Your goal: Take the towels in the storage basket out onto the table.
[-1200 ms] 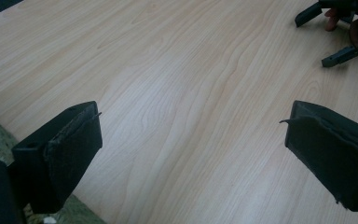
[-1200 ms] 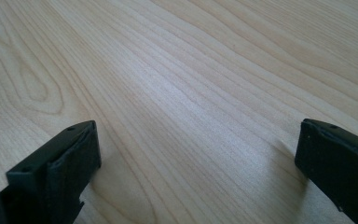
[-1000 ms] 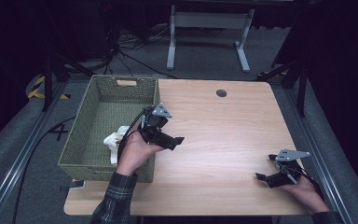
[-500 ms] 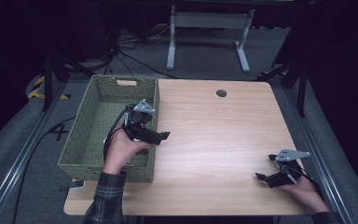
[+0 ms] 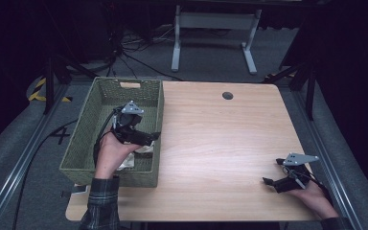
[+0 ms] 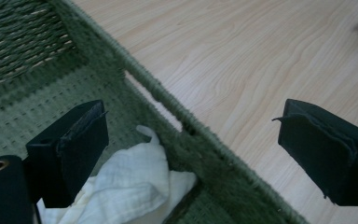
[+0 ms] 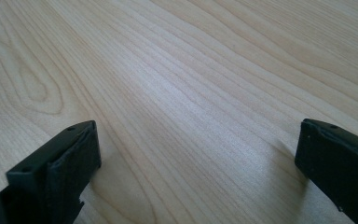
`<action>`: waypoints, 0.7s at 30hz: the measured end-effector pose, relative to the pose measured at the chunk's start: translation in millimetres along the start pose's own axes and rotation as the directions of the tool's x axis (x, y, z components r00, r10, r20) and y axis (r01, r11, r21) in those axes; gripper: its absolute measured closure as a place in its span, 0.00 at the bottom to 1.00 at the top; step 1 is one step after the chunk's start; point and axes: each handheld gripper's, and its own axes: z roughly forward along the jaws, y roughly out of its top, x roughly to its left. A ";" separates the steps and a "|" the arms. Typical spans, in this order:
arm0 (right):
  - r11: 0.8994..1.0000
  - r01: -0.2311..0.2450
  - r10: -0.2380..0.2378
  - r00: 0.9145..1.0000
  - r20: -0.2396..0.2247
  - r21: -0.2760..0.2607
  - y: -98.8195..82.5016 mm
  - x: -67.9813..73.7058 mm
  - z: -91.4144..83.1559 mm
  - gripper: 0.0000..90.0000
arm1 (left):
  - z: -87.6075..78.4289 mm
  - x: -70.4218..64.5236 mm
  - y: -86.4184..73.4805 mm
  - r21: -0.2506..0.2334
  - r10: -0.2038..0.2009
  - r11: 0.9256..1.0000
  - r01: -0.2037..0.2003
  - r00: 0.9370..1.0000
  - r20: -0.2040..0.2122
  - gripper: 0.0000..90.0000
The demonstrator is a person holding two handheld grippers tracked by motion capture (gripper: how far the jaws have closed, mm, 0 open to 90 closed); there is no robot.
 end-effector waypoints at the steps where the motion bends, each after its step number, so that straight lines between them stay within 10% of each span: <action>1: 1.000 0.000 0.000 1.000 0.000 0.000 0.0 0.0 0.0 0.00 | -0.3 2.4 -2.0 -0.005 -0.008 1.000 0.008 1.000 -0.011 0.10; 21: 1.000 -0.001 0.001 1.000 -0.001 0.001 0.0 0.1 0.0 0.00 | 2.1 48.2 -39.0 0.069 -0.083 0.993 0.092 0.989 -0.124 0.14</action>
